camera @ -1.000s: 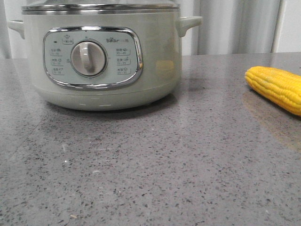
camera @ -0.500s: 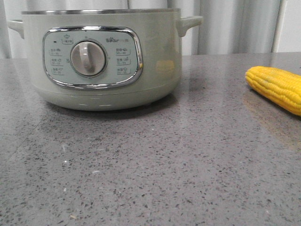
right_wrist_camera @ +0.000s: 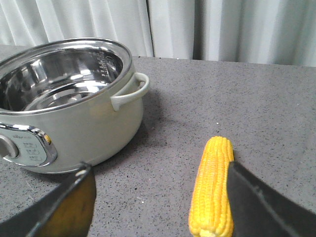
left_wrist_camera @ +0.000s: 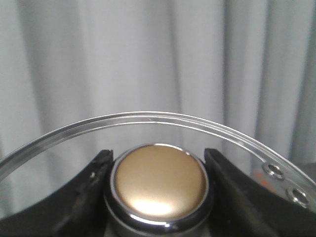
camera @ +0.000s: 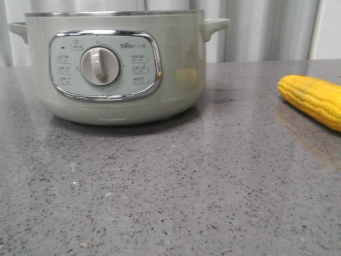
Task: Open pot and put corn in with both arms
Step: 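Lift the glass lid off the pot with the left gripper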
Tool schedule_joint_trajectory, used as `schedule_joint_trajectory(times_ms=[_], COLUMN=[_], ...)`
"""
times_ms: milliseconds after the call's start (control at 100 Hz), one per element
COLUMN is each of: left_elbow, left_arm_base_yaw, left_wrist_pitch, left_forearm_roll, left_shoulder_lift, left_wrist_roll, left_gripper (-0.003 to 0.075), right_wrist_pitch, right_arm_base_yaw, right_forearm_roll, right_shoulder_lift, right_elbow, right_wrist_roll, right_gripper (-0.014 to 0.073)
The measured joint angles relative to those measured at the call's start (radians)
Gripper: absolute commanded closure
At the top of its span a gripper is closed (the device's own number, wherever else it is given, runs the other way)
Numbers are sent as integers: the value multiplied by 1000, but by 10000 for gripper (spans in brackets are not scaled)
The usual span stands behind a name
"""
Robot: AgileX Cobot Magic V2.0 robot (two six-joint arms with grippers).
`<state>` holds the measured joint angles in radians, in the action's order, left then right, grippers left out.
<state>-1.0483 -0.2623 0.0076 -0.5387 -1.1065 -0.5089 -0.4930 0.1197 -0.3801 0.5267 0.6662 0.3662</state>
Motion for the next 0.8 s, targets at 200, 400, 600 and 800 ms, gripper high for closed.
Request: schedule_joint_trajectory(times_ms=[200, 400, 600, 800], left_elbow=[269, 485, 627, 695], left_arm_base_yaw=[134, 182, 192, 192], left_wrist_pitch=[-90, -292, -412, -421], left_forearm_roll=[-24, -121, -213, -233], left_shoulder_lift=[115, 174, 162, 81], left_wrist_roll=[-2, -4, -4, -4], left_gripper=[579, 579, 579, 579], right_wrist_pitch=[0, 0, 0, 0], right_arm_base_yaw=[0, 0, 0, 0], right_forearm_roll=[0, 0, 0, 0], right_shoulder_lift=[0, 0, 0, 0], right_elbow=[0, 0, 0, 0], right_wrist_roll=[0, 0, 0, 0], right_gripper=[135, 135, 135, 135])
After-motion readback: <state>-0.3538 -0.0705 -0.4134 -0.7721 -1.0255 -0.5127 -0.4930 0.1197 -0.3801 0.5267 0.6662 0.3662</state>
